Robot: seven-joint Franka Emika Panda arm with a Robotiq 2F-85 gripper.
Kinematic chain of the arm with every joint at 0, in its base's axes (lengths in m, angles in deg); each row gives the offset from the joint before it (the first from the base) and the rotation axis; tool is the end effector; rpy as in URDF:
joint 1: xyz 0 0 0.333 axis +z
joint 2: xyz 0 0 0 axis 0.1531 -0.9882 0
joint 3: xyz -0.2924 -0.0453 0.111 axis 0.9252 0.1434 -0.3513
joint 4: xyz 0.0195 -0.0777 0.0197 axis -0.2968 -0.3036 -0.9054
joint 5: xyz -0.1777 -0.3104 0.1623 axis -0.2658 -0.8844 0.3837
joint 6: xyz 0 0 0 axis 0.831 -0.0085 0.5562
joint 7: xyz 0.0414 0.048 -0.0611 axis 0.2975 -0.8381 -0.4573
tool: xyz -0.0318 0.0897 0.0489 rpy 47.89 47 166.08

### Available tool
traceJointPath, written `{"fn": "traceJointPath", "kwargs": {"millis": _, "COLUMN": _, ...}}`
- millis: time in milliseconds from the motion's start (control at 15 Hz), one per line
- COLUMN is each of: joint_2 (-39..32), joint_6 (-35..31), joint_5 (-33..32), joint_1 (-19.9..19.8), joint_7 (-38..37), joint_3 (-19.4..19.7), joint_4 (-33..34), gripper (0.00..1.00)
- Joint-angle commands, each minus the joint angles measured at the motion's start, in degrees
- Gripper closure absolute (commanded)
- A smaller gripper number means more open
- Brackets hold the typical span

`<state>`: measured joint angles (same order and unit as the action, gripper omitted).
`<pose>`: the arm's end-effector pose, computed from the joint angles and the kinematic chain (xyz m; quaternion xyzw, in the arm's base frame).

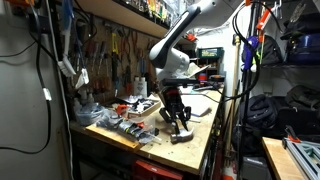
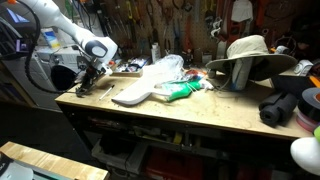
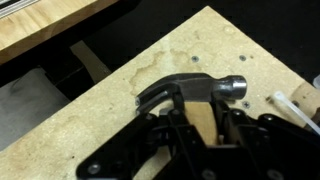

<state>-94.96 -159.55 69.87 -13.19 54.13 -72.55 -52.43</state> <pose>0.5419 -0.0229 0.2237 -0.8667 0.3219 0.3411 0.1701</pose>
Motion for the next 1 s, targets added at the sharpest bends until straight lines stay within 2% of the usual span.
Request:
{"fn": "traceJointPath", "kwargs": {"millis": 0, "joint_2": -2.90, "joint_6": 2.78, "joint_5": 3.10, "joint_1": -0.07, "joint_7": -1.91, "joint_3": -0.32, "joint_4": 3.13, "gripper": 0.92}}
{"fn": "traceJointPath", "kwargs": {"millis": 267, "joint_2": -4.45, "joint_6": 2.69, "joint_5": 5.12, "joint_1": 0.19, "joint_7": -2.23, "joint_3": -0.37, "joint_4": 4.58, "gripper": 0.90}}
{"fn": "traceJointPath", "kwargs": {"millis": 333, "joint_2": -4.43, "joint_6": 2.13, "joint_5": 5.38, "joint_1": 0.41, "joint_7": -2.41, "joint_3": -0.30, "joint_4": 4.57, "gripper": 0.44}}
{"fn": "traceJointPath", "kwargs": {"millis": 400, "joint_2": -4.30, "joint_6": 1.80, "joint_5": 5.50, "joint_1": 0.58, "joint_7": -2.53, "joint_3": -0.23, "joint_4": 4.59, "gripper": 0.42}}
{"fn": "traceJointPath", "kwargs": {"millis": 600, "joint_2": -2.63, "joint_6": -0.77, "joint_5": 4.37, "joint_1": 1.91, "joint_7": -4.17, "joint_3": 0.20, "joint_4": 3.73, "gripper": 0.22}}
{"fn": "traceJointPath", "kwargs": {"millis": 800, "joint_2": 1.90, "joint_6": -5.39, "joint_5": 1.14, "joint_1": 3.97, "joint_7": -3.99, "joint_3": 0.44, "joint_4": 0.77, "gripper": 0.00}}
{"fn": "traceJointPath", "kwargs": {"millis": 933, "joint_2": 5.70, "joint_6": -9.13, "joint_5": -2.88, "joint_1": 5.39, "joint_7": -4.07, "joint_3": 0.64, "joint_4": -1.61, "gripper": 0.00}}
